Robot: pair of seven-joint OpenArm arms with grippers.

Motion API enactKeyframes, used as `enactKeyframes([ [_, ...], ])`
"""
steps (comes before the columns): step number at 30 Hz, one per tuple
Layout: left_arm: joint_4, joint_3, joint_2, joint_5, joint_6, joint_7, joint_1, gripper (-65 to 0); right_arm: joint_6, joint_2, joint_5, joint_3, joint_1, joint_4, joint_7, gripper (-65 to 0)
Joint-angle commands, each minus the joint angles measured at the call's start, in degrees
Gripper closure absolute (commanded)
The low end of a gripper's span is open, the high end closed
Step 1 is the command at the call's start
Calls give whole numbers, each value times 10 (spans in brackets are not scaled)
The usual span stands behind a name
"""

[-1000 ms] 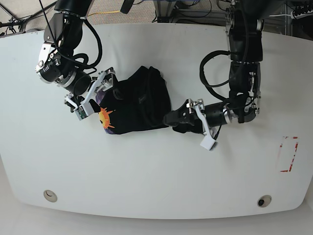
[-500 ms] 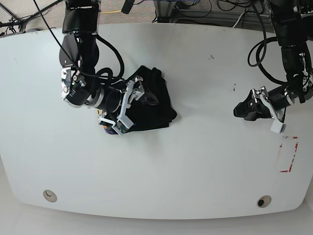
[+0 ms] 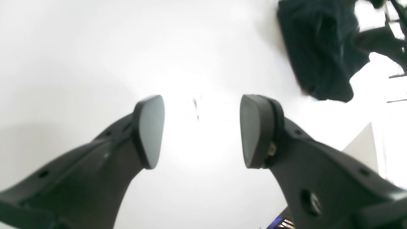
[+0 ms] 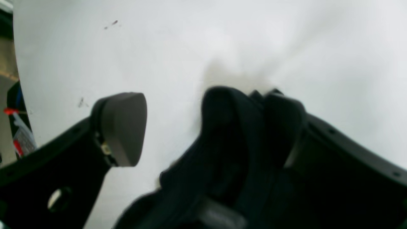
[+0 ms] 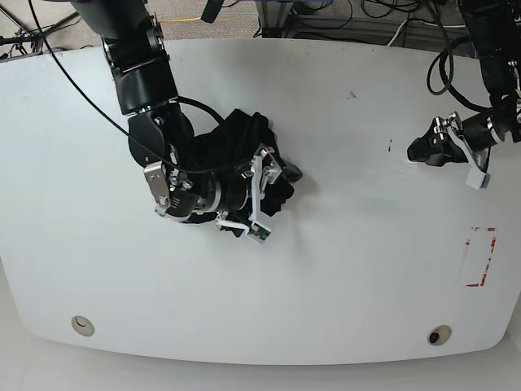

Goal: Fold the T-shirt properly
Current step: 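Press and flatten the folded bundle with the right gripper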

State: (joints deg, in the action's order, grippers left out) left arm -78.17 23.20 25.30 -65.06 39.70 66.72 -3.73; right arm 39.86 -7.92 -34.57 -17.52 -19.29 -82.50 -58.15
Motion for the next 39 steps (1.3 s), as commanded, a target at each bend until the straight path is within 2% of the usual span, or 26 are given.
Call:
enactKeyframes([
  [1, -27, 2, 12, -16, 3, -9, 2, -351, 1, 1, -13, -31, -27, 19, 40, -545],
  [5, -48, 4, 12, -16, 3, -10, -8, -351, 1, 1, -12, -60, -39, 56, 66, -545],
  [7, -51, 3, 12, -17, 3, -10, -9, -351, 1, 2, 8, -60, -40, 76, 77, -537],
  [8, -51, 3, 12, -18, 3, -9, -9, -351, 1, 4, 21, -59, -40, 77, 82, -522],
  [11, -51, 3, 12, -18, 3, -9, -11, -351, 1, 6, 87, -59, -35, 78, 106, -411],
  [13, -51, 3, 12, -18, 3, -9, -11, -351, 1, 6, 115, -59, -35, 79, 120, -363],
  [20, -51, 1, 12, -18, 3, -8, -17, -351, 1, 4, 169, -49, -29, 76, 134, -336],
  [21, -51, 1, 12, -18, 3, -8, -19, -351, 1, 4, 174, -39, -28, 76, 134, -306],
  [24, -51, 1, 12, -18, 3, -8, -19, -351, 1, 5, 183, -20, -27, 76, 134, -140],
  [25, -51, 1, 12, -18, 3, -8, -20, -351, 1, 5, 188, -19, -27, 76, 134, -43],
  [26, -51, 1, 12, -18, 3, -8, -20, -351, 1, 5, 192, -18, -27, 76, 134, 0],
  [32, -51, 0, 12, -17, 3, -8, -20, -351, 1, 5, 199, 6, -16, 32, 129, 0],
  [39, -51, 0, 11, -16, 3, -8, -19, -351, 1, 5, 196, 49, -7, -55, 69, 0],
])
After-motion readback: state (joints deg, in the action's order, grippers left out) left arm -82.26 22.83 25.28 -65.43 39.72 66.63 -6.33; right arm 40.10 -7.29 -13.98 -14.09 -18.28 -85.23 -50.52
